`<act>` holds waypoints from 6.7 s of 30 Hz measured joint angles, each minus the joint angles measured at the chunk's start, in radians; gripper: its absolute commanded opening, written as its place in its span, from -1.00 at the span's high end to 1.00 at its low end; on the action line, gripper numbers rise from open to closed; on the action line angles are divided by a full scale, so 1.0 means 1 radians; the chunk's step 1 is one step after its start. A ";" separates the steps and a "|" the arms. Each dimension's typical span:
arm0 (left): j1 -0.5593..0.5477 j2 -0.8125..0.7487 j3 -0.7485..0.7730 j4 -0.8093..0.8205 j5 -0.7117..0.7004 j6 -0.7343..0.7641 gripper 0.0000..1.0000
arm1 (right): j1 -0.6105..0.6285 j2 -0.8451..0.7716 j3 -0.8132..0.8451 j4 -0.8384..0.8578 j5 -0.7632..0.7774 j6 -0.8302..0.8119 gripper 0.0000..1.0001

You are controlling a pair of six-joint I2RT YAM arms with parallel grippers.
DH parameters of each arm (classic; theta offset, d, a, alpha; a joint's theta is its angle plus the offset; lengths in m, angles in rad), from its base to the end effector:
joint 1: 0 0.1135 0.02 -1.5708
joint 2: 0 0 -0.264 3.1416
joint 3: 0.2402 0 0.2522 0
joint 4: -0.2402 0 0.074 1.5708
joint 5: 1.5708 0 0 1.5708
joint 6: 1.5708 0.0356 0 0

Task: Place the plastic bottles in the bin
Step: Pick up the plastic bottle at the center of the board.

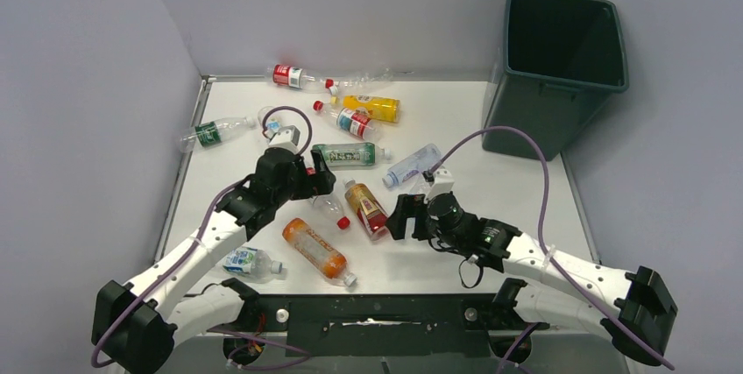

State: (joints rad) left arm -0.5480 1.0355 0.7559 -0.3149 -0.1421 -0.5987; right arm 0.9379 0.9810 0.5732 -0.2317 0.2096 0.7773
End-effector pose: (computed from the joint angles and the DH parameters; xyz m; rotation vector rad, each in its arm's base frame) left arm 0.1971 -0.1144 0.2695 -0.1389 2.1983 -0.5024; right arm 0.1297 0.1643 0.2259 -0.0630 2.2900 0.7120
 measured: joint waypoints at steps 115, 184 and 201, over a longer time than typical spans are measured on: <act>-0.009 0.045 -0.008 0.005 0.122 0.012 -0.95 | -0.185 0.439 0.195 -0.183 0.156 0.016 -0.81; -0.062 0.049 -0.009 0.027 0.114 -0.003 -0.95 | -0.151 0.258 0.142 -0.175 0.137 -0.021 -0.26; -0.064 0.067 -0.009 0.028 0.113 -0.002 -0.95 | -0.131 0.223 0.142 -0.183 0.138 -0.024 -0.25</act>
State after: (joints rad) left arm -0.6117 1.1023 0.7471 -0.2871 -0.0288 -0.6010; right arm 0.8066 1.2037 0.7155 -0.4145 0.3473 0.7528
